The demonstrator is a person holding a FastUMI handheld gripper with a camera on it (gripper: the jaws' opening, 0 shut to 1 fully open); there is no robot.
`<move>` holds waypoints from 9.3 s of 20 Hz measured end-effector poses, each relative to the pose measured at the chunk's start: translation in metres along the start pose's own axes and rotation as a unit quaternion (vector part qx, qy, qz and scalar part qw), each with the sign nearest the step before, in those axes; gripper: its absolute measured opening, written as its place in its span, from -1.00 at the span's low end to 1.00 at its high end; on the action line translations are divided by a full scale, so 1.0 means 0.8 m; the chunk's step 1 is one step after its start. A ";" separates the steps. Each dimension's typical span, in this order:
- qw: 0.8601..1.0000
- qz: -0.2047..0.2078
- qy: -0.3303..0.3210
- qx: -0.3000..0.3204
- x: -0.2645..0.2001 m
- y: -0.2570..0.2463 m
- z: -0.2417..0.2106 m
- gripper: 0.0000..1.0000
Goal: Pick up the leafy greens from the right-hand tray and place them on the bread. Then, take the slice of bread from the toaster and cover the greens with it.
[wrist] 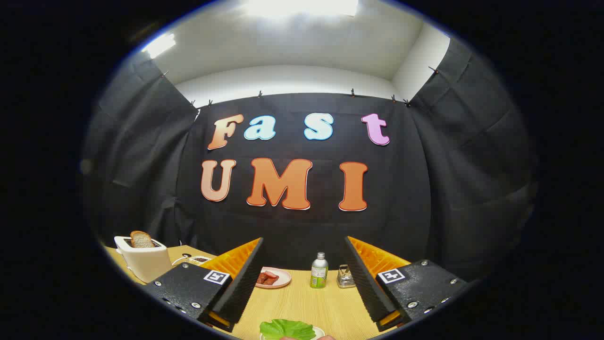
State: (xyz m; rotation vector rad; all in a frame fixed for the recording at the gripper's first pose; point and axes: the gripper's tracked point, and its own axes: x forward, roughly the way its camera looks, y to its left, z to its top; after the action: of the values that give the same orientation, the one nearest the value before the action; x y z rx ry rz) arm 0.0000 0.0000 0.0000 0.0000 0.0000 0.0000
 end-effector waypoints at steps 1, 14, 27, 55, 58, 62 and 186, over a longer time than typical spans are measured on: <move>1.000 -0.002 -0.001 -0.001 -0.001 -0.001 0.001 0.96; 1.000 0.000 0.007 -0.002 0.000 -0.001 0.000 0.96; 0.984 0.049 0.174 -0.014 0.007 0.019 -0.117 0.97; 0.797 0.107 0.594 -0.017 -0.070 0.040 -0.399 0.91; 0.791 0.098 0.603 -0.023 -0.074 0.035 -0.410 0.85; 0.795 0.093 0.599 -0.032 -0.070 0.031 -0.411 0.54; 0.786 0.307 0.513 0.155 0.027 0.431 -0.115 -0.79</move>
State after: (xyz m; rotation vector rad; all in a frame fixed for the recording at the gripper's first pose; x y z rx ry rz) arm 0.0218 0.3450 -0.0922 0.3348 1.1062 0.6611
